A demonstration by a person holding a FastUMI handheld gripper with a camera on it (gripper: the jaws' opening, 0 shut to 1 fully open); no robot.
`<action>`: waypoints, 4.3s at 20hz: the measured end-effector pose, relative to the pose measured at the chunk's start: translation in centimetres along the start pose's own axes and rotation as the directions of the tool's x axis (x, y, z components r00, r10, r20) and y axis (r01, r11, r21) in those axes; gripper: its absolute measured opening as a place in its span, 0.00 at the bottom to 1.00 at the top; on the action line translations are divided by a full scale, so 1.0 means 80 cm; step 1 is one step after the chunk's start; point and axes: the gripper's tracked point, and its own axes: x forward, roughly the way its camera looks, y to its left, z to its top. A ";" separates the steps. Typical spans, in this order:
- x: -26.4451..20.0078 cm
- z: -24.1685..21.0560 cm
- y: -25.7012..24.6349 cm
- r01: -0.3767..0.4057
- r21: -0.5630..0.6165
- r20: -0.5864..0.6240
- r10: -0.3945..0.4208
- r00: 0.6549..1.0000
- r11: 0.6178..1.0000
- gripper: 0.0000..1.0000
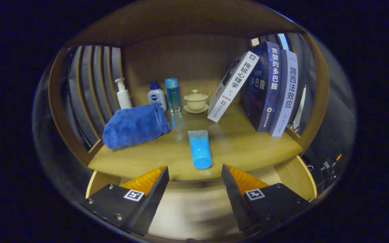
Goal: Pull open the drawer, take out the items inside it, and place them on the countertop above the cabinet.
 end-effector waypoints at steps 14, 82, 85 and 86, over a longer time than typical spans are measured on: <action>-0.040 0.000 -0.014 -0.071 0.015 0.083 0.069 0.994 0.997 0.36; -0.253 -0.214 -0.023 -0.032 -0.135 0.346 0.077 0.935 0.990 1.00; -0.234 -0.240 -0.023 -0.047 -0.114 0.336 0.083 0.938 0.992 0.99; -0.228 -0.247 -0.025 -0.045 -0.114 0.339 0.082 0.937 0.992 0.99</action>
